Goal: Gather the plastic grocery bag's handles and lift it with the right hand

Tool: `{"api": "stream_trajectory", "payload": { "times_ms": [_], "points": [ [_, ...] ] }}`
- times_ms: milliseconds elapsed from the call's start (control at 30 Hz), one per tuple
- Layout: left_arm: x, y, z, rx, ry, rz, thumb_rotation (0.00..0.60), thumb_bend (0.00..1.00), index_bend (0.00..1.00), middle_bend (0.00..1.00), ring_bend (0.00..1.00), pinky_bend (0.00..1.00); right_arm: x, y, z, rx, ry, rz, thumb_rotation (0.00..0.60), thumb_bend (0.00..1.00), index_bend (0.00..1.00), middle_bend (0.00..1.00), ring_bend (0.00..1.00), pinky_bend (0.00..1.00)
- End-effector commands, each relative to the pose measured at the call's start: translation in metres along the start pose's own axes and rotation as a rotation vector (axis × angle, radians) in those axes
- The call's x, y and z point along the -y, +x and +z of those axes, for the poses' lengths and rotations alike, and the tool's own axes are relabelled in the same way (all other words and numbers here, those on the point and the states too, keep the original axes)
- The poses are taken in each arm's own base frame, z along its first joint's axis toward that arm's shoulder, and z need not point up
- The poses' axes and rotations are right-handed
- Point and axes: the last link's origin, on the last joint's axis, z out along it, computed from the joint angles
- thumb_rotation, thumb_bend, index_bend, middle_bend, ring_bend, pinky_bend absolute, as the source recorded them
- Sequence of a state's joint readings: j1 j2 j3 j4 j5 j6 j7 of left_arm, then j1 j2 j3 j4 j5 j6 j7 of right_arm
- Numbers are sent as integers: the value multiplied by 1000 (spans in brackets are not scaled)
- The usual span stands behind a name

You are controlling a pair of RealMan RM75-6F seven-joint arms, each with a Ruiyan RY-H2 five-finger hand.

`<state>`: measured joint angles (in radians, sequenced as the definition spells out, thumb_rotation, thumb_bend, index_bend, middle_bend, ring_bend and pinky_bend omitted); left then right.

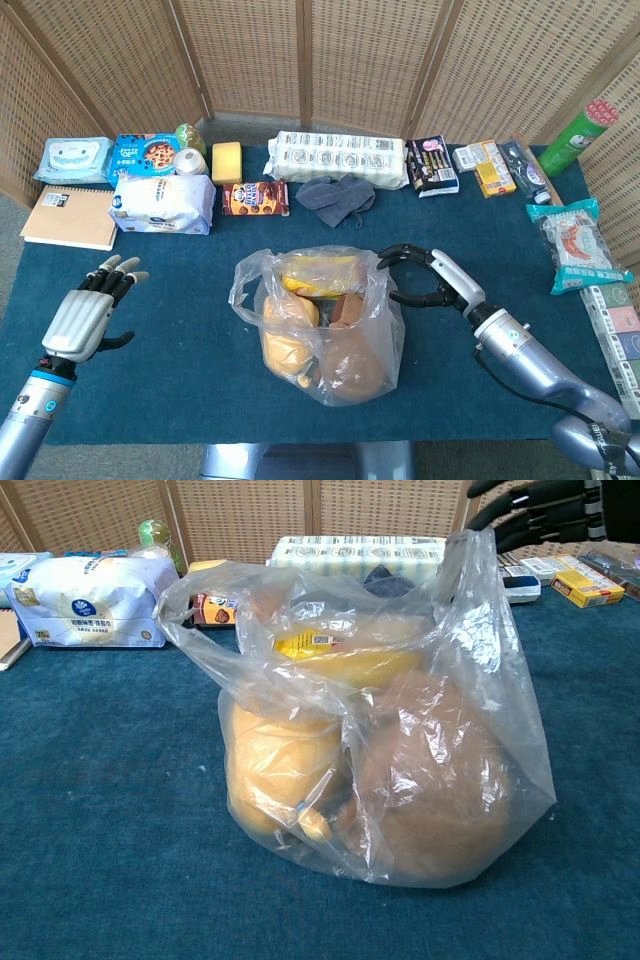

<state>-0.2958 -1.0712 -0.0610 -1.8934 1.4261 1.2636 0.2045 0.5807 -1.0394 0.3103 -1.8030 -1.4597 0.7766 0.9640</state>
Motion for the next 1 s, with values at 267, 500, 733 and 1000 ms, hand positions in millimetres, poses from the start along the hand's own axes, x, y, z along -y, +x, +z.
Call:
{"api": "stream_trajectory", "payload": {
  "times_ms": [267, 500, 733, 1000],
  "points": [
    [-2, -1, 0, 7, 0, 5, 600, 62, 190, 106, 36, 173, -19, 26, -10, -181, -75, -126, 295, 52, 270, 315, 241, 77],
    [-4, 0, 2, 4, -7, 14, 600, 63, 190, 106, 37, 174, -31, 25, -20, -156, -150, -241, 246, 52, 276, 307, 235, 73],
    [-6, 0, 3, 2, -10, 14, 600, 63, 189, 106, 36, 174, -25, 7, -11, -77, -150, -268, 214, 41, 330, 284, 198, 28],
    [-4, -1, 3, 2, -5, 10, 600, 62, 189, 106, 36, 175, -12, -14, 7, -7, -121, -268, 202, 37, 332, 274, 172, 23]
  ]
}}
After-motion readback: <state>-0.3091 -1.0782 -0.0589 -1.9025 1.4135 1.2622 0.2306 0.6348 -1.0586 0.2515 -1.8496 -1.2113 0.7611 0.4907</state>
